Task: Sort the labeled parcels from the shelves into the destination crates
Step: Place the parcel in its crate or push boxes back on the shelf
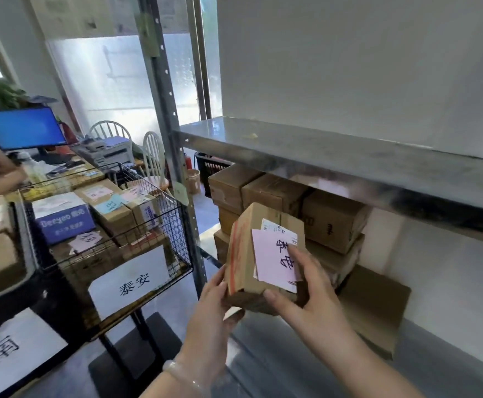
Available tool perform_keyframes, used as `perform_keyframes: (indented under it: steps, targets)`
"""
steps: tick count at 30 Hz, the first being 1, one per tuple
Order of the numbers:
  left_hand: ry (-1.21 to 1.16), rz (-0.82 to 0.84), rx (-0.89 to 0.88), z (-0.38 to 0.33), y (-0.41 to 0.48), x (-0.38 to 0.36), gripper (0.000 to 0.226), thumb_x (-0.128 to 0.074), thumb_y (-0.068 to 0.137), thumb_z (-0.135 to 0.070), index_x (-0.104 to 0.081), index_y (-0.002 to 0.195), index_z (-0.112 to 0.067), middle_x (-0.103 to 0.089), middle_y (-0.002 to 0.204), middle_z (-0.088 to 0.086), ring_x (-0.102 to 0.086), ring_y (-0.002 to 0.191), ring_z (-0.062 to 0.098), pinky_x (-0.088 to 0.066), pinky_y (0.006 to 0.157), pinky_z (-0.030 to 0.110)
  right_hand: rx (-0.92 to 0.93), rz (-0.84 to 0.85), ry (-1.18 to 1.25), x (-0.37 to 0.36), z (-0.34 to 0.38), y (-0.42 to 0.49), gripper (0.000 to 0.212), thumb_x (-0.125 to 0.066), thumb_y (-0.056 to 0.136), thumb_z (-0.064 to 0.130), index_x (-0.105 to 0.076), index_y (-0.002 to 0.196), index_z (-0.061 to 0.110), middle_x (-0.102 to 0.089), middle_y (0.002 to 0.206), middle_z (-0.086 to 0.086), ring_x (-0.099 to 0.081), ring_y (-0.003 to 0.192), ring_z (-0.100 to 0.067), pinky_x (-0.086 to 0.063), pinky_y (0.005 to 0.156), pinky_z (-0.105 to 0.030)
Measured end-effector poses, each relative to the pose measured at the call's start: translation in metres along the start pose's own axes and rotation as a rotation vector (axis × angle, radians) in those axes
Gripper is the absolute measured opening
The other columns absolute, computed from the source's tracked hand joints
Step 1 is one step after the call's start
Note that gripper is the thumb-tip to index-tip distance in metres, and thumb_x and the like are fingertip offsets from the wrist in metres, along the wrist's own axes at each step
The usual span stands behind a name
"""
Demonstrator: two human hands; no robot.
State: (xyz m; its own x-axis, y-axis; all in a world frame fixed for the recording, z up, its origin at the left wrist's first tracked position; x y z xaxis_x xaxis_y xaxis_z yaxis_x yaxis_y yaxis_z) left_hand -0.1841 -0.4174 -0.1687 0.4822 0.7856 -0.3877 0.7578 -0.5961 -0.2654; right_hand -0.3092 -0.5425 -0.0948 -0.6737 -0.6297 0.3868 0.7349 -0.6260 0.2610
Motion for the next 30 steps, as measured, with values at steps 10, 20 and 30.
perform_keyframes:
  steps: [10, 20, 30]
  targets:
    - [0.24, -0.019, -0.009, -0.038, -0.002, 0.059, 0.078, -0.075, 0.06, -0.057, -0.057, 0.13, -0.028, -0.076, 0.105, -0.007, -0.073, 0.093, 0.011, -0.06, 0.076, 0.027, 0.184, 0.256, -0.126, -0.073, 0.018, 0.031, 0.079, -0.067, 0.063, 0.065, -0.028, 0.132, 0.07, -0.01, 0.147, 0.042, -0.008, 0.133, 0.025, -0.014, 0.097, 0.001]
    - [-0.014, -0.224, -0.043, -0.065, 0.005, 0.131, 0.095, -0.081, 0.058, -0.043, -0.043, 0.144, -0.027, -0.073, 0.116, 0.007, -0.07, 0.107, 0.031, -0.055, 0.093, 0.046, 0.223, 0.331, -0.157, -0.164, 0.046, 0.045, 0.096, -0.063, 0.053, 0.08, -0.015, 0.135, 0.071, 0.009, 0.137, 0.053, -0.007, 0.122, 0.032, -0.03, 0.099, -0.02]
    - [0.062, -0.231, -0.127, -0.145, 0.067, 0.232, 0.069, -0.079, 0.082, -0.027, -0.043, 0.141, -0.036, -0.075, 0.108, 0.001, -0.074, 0.092, 0.02, -0.061, 0.073, 0.032, 0.24, 0.412, -0.139, -0.27, 0.087, 0.106, 0.086, -0.072, 0.07, 0.064, -0.015, 0.134, 0.072, -0.007, 0.151, 0.034, -0.02, 0.133, 0.012, -0.028, 0.11, -0.024]
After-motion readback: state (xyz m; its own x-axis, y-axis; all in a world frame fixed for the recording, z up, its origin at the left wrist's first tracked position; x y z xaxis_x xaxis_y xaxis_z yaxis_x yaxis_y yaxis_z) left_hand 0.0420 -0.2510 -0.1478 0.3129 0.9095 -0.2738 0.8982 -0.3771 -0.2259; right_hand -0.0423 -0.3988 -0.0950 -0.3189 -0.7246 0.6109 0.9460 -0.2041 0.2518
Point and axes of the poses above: each hand's wrist, its own y-axis towards the middle knuckle, its own x-axis out of the back of the hand, z = x × y, the point moved 10 cm from there along y, towards the middle knuckle
